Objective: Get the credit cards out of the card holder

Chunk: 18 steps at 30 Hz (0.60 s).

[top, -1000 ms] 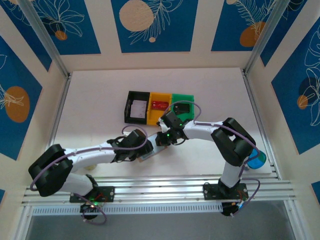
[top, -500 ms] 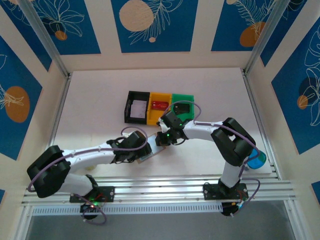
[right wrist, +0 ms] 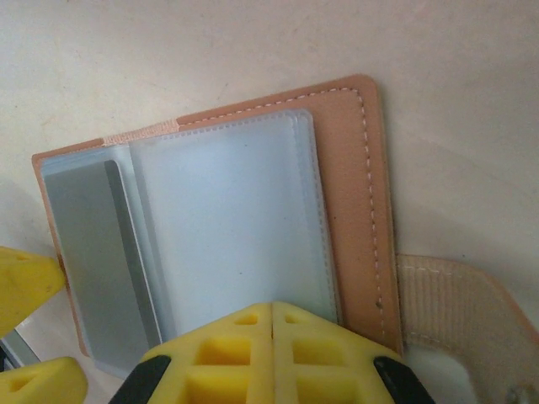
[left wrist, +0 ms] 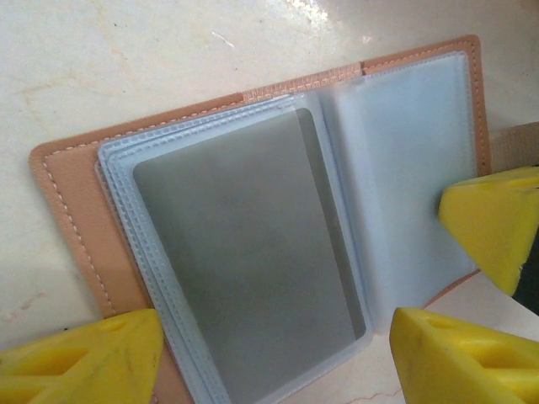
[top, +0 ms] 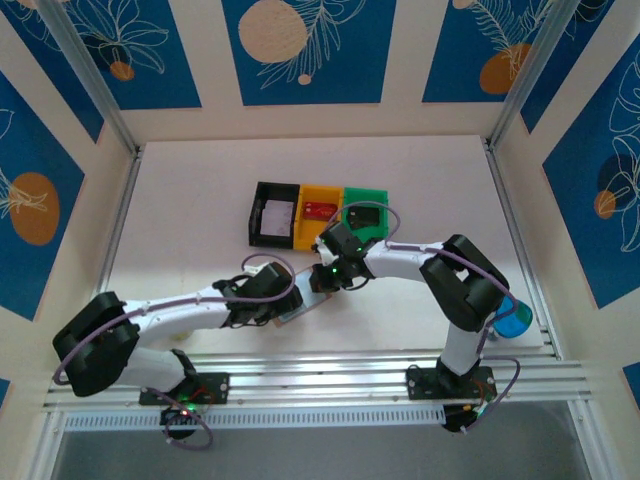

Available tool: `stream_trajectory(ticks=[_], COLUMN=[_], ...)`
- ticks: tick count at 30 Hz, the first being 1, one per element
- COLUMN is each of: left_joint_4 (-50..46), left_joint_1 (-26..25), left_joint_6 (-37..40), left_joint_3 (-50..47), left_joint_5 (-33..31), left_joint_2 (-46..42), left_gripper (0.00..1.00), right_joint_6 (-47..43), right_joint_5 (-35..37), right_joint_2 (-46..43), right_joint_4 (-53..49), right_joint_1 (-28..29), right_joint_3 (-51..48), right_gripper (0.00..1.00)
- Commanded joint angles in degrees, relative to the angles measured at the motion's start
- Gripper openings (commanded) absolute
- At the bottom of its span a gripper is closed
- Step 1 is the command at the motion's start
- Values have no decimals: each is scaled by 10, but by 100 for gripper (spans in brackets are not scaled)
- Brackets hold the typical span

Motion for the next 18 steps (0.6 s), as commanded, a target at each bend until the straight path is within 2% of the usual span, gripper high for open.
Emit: stream_trajectory(ticks=[1,18], left_joint_4=[3,21], left_joint_1=[-9,-9], left_joint_6=[-5,-4], left_joint_3=[11,22], left_joint_5=[-5,-3], left_joint_2=[9,24], left_gripper=[72,68], right_joint_6=[-3,-5], right_joint_5=[3,2], right_joint_2=[10,11], right_joint_4=[-18,-19], right_joint_1=[6,8], right_joint_3=[12,16], right_gripper=[0,0])
